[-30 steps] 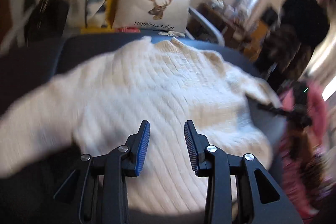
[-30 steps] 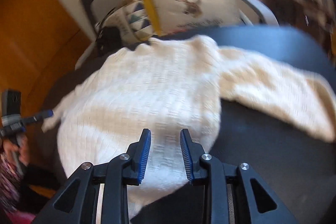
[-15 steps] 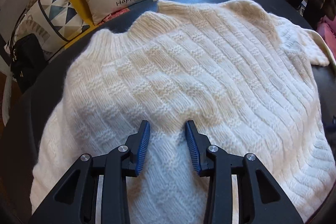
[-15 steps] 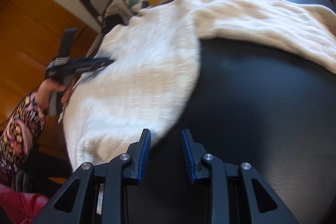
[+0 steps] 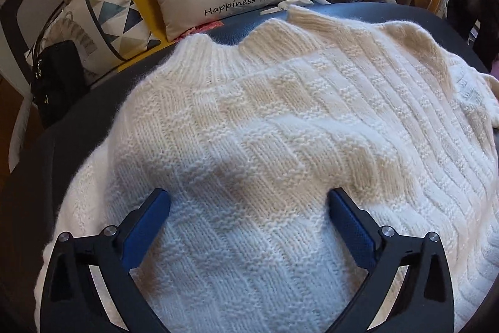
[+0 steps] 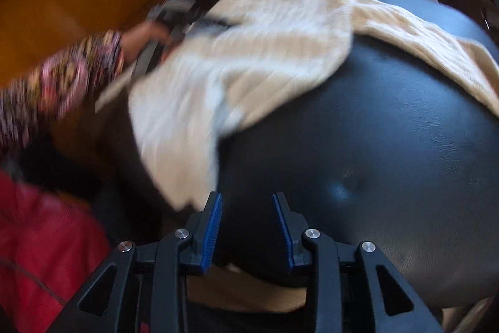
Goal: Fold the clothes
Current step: 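Release the hem from the right gripper while the left gripper smooths the sweater back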
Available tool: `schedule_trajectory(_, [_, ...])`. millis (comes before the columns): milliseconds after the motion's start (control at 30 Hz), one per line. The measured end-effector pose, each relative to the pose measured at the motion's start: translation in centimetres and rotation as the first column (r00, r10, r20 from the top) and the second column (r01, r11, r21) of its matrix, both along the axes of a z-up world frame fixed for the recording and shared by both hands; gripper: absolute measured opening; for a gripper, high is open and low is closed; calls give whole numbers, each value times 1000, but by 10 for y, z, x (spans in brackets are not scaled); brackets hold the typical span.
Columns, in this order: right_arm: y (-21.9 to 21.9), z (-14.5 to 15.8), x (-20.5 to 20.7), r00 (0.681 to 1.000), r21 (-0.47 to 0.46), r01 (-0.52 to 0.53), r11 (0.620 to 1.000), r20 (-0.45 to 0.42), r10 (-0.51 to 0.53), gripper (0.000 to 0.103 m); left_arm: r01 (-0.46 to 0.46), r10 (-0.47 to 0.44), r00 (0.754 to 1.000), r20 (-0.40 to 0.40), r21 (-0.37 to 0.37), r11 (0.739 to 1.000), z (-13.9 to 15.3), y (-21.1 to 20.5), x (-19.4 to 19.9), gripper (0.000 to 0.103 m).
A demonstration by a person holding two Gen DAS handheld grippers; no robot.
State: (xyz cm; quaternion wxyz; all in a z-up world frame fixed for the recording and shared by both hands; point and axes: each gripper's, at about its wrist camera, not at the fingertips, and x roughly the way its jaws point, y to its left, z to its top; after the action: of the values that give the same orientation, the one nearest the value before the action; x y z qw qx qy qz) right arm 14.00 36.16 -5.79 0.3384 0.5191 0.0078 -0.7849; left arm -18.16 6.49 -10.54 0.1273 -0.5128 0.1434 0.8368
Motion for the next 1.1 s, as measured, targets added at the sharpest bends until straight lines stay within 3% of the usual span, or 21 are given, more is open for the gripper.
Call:
schedule_trajectory(200, [-60,-16,8,986,129,-90,987,-129,107,34,-12,12,1000,7,-4,1000,-3,6,6,103])
schedule_trajectory(367, [-64,-5,-27,972,50,33,998,-235,-20,34,-39,38,999,38,8,999,-2,3,9,103])
schedule_trajectory(467, [-68,1,-59,970,-74,88,993,-219,-102,34,-41,41,998,38,0,999,3,2,16,102])
schedule_trajectory(567, [-75,6,-90,970,-172,122,978,-186,-154,34,17,-17,1000,-9,-26,1000,14,8,34,102])
schedule_trajectory(733, [-105,12,-132,978,-179,80,981,-174,-112,34,108,-112,990,-87,-46,993,30,18,70,102])
schedule_trajectory(867, [-112,23,-157,988,-211,50,976,-133,-79,34,128,-138,988,-71,-136,982,6,20,68,102])
schedule_trajectory(967, [-89,44,-153,981,-236,94,967,-145,-131,34,39,-39,999,-19,5,999,-1,-2,56,102])
schedule_trajectory(1067, [-71,51,-128,974,-140,105,984,-185,-130,34,-14,12,1000,23,115,993,-11,-21,47,103])
schedule_trajectory(1100, [-69,49,-119,976,-103,91,990,-187,-109,34,-10,8,1000,12,118,993,-12,-23,47,103])
